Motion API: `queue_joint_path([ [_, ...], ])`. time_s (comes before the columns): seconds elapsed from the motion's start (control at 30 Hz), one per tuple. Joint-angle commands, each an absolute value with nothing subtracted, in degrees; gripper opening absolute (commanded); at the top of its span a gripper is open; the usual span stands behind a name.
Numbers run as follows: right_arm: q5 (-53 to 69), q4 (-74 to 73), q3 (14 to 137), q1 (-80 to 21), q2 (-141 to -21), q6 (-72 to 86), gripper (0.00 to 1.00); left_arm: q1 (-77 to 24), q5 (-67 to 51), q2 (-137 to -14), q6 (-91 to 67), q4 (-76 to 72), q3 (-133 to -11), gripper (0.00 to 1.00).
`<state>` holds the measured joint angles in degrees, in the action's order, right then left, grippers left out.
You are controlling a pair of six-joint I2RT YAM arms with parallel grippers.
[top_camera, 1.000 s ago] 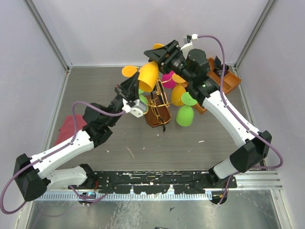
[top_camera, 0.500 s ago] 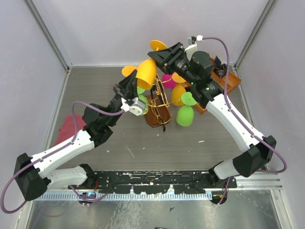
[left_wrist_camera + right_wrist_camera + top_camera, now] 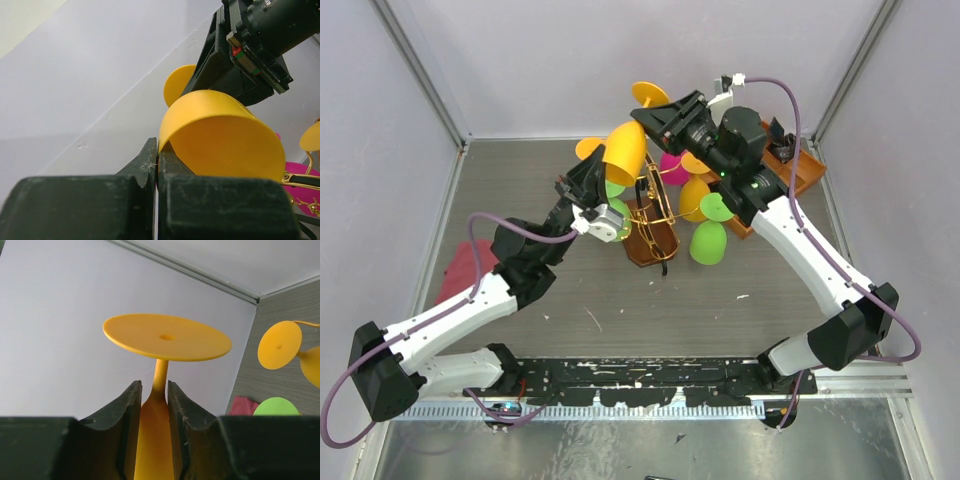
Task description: Place the wine glass upside down on the wine glass rack
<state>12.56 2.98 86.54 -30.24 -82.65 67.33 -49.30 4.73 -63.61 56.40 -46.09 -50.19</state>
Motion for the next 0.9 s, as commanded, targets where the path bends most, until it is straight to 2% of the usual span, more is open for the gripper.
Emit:
queue_joint_path([
  [0.0, 14.11, 7.15, 87.90, -30.41, -82.61, 67.33, 0.29, -49.49, 4.27, -62.43, 56.32, -48.85, -50.01, 0.00],
  [0.23, 14.69, 8.70, 88.00, -30.41, -82.62, 66.24, 0.10, -49.48, 2.98, -62.15, 56.06, -48.81, -49.68, 0.01],
  [0.33, 14.61, 8.76, 88.69, -30.41, -82.55, 64.88, 0.01, -49.52, 3.26, -61.97, 55.90, -47.43, -49.54, 0.20],
  [0.63, 11.36, 2.56, 94.11, -28.75, -80.89, 53.33, 0.01, -49.64, 8.15, -58.53, 53.26, -39.96, -47.54, 0.62],
  [0.73, 8.60, -1.22, 96.68, -27.81, -79.82, 46.67, 0.01, -49.71, 11.60, -56.75, 48.36, -34.11, -47.74, 0.70],
  [0.87, 4.33, -8.62, 100.33, -27.77, -78.34, 33.59, 0.01, -49.66, 14.45, -55.04, 42.74, -26.53, -48.82, 0.74],
])
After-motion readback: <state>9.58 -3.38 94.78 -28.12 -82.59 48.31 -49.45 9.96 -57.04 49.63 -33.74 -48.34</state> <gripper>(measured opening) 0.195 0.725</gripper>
